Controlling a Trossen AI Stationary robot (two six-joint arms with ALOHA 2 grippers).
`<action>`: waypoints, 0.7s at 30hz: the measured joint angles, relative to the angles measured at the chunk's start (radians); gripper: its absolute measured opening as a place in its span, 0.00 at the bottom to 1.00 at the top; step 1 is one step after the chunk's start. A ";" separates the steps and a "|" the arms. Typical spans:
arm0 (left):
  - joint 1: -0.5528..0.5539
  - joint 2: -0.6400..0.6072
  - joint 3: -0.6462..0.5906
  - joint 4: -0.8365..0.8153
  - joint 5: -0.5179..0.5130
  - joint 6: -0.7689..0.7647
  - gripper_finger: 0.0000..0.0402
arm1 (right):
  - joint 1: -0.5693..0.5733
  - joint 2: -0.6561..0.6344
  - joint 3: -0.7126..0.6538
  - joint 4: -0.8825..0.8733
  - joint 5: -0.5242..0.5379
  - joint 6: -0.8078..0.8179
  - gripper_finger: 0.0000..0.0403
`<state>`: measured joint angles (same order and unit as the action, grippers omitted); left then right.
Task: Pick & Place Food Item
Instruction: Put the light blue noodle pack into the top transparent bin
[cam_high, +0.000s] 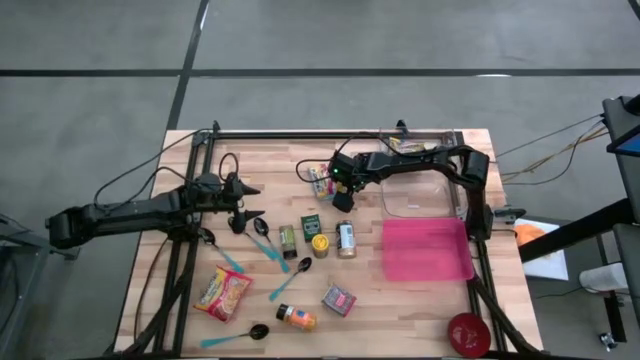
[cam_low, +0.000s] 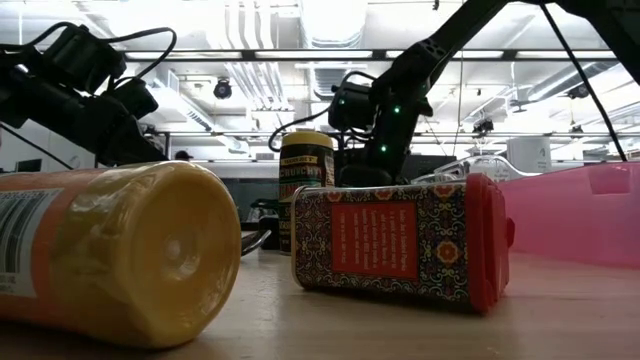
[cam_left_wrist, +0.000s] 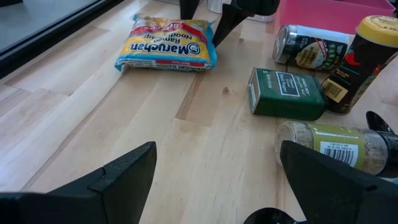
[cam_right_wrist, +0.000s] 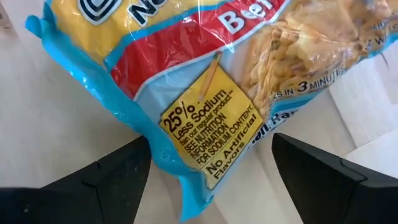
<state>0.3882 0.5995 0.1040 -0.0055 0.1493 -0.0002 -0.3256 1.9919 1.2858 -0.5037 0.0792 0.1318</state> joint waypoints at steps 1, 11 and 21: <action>0.000 0.000 0.000 0.000 0.000 0.000 0.86 | 0.000 0.000 0.000 0.002 0.000 0.000 0.82; 0.000 0.000 0.000 0.000 0.000 0.000 0.86 | 0.000 0.015 0.001 0.012 0.001 -0.020 0.81; 0.000 0.000 0.000 0.000 0.000 0.000 0.86 | 0.001 0.018 0.001 0.024 -0.008 -0.026 0.50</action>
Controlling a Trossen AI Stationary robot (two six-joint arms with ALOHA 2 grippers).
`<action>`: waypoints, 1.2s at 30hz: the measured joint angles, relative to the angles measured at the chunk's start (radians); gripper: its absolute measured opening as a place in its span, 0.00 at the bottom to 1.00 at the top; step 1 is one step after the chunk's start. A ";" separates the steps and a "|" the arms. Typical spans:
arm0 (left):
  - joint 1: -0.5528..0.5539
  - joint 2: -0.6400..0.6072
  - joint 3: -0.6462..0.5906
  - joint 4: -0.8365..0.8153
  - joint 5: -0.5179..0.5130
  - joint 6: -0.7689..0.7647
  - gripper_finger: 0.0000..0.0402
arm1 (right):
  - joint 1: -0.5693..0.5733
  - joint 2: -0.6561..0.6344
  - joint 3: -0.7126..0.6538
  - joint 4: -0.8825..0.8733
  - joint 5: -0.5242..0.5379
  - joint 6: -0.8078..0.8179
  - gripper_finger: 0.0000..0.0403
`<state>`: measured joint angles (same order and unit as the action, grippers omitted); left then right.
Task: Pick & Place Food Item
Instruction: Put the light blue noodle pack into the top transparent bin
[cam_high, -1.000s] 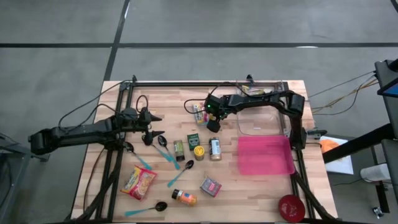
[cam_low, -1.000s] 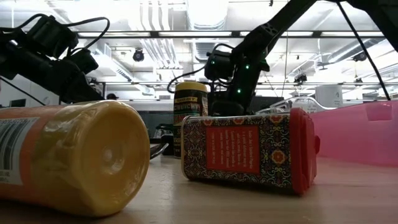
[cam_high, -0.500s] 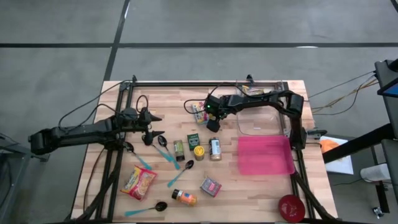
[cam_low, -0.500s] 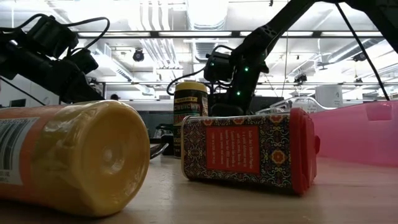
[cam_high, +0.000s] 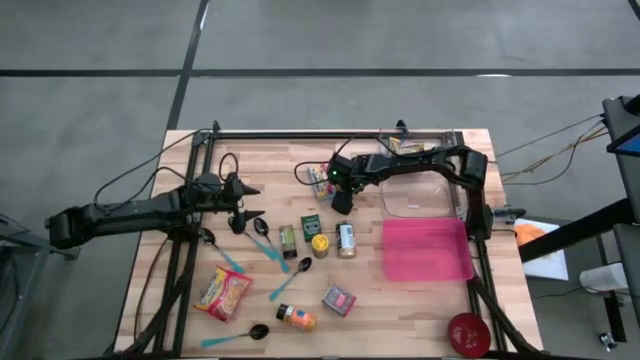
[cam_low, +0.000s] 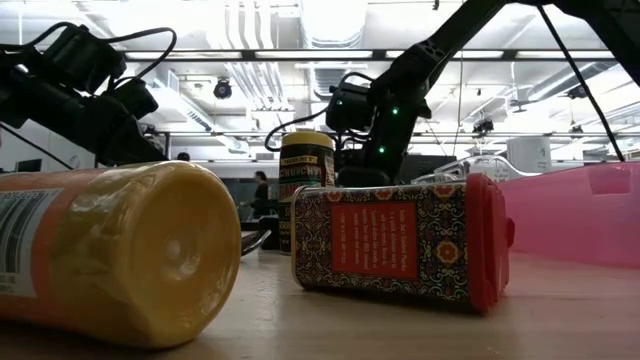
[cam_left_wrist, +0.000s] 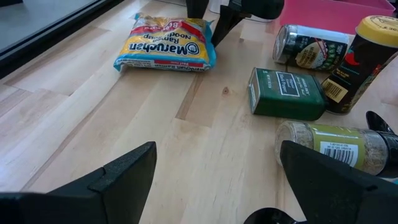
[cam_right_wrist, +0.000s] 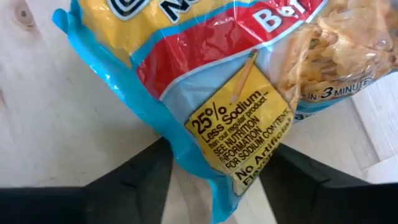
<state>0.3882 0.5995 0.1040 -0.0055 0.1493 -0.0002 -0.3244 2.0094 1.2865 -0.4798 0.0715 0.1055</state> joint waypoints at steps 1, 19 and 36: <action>0.000 0.000 0.000 0.000 0.000 0.000 0.86 | 0.000 0.000 0.000 0.002 0.001 0.000 0.47; 0.000 0.000 0.000 0.000 0.000 0.000 0.86 | -0.002 0.001 0.000 0.020 0.015 0.008 0.05; 0.000 0.000 0.000 0.000 0.000 0.000 0.86 | 0.018 -0.037 0.000 -0.023 0.125 0.092 0.05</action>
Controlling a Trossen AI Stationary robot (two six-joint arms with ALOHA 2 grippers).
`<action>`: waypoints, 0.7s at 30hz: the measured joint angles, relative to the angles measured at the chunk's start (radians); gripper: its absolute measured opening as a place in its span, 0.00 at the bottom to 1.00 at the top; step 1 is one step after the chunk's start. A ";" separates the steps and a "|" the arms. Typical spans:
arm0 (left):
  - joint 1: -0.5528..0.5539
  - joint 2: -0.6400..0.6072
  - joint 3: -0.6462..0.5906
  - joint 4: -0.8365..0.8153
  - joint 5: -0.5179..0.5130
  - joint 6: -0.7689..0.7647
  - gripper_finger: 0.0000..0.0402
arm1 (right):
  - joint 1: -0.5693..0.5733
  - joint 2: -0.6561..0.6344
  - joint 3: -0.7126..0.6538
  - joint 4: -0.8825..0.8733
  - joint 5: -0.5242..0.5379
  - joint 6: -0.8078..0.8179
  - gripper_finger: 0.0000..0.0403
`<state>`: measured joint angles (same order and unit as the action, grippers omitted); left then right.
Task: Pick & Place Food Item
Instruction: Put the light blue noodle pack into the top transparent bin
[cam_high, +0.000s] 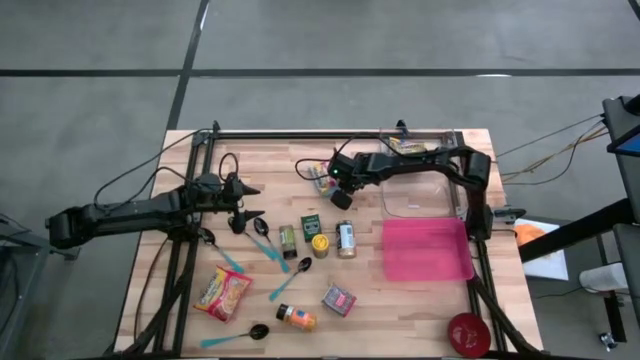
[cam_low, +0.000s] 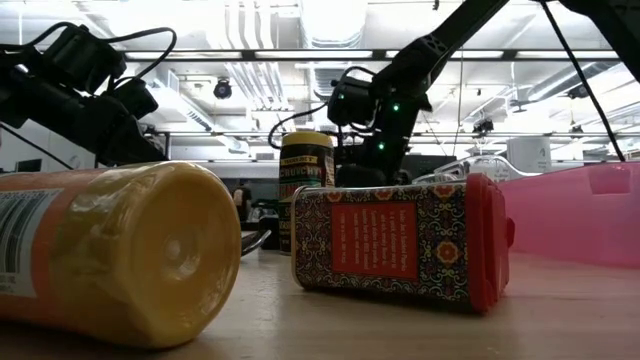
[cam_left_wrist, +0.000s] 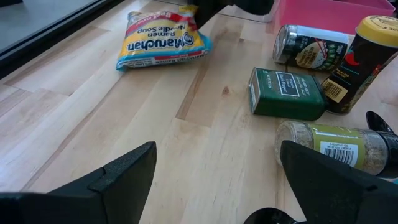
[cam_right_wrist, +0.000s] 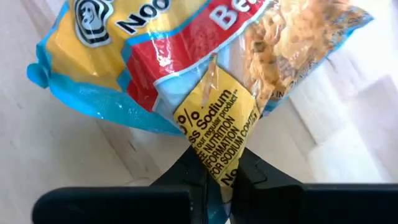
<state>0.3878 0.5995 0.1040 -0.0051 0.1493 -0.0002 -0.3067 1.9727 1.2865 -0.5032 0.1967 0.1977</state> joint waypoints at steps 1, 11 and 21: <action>0.000 0.000 0.000 0.000 0.000 0.000 0.86 | 0.005 -0.005 0.000 -0.006 0.017 0.009 0.05; 0.000 0.000 0.000 -0.006 0.000 0.000 0.86 | 0.080 -0.082 0.000 -0.076 0.232 0.093 0.05; 0.000 0.000 0.000 -0.015 0.000 0.000 0.86 | 0.157 -0.122 0.000 -0.134 0.456 0.149 0.05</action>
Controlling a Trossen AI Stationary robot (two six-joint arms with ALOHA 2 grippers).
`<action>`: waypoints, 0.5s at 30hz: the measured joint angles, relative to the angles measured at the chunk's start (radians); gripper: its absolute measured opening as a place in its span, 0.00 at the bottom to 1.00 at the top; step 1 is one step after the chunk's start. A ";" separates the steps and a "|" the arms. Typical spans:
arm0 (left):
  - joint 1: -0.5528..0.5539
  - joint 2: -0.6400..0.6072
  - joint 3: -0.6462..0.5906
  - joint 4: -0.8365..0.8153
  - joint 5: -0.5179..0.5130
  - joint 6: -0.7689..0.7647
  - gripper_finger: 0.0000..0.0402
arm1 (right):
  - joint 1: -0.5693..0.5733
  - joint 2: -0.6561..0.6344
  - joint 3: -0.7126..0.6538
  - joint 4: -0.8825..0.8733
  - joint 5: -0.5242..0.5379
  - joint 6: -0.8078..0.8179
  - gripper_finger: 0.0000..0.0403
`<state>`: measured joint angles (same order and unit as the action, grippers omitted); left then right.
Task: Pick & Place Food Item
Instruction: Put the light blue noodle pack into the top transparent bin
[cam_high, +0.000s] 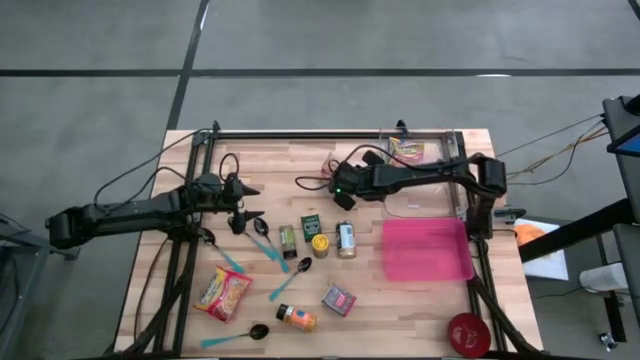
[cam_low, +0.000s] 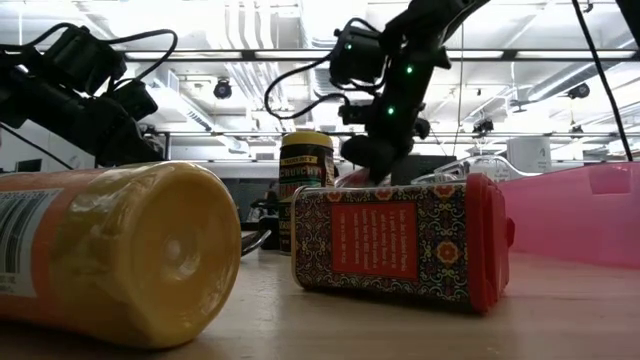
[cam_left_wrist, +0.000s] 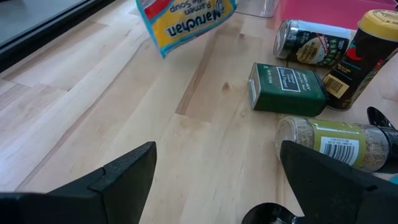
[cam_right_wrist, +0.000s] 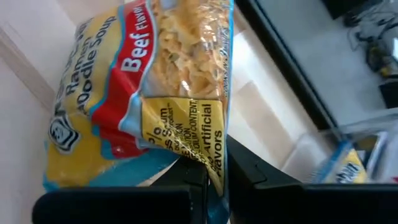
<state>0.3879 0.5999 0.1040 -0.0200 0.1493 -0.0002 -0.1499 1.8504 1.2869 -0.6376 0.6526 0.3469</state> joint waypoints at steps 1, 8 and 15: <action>0.000 0.000 0.000 0.000 0.000 0.000 0.86 | 0.002 -0.007 0.000 -0.005 0.011 0.007 0.05; 0.000 0.000 0.000 0.000 0.000 0.000 0.86 | 0.015 -0.080 0.000 -0.028 0.088 0.040 0.05; 0.000 0.000 0.000 0.000 0.000 0.000 0.86 | 0.015 -0.196 0.000 -0.114 0.171 0.106 0.05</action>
<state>0.3880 0.5999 0.1040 -0.0204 0.1493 -0.0002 -0.1349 1.6545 1.2865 -0.7515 0.8236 0.4530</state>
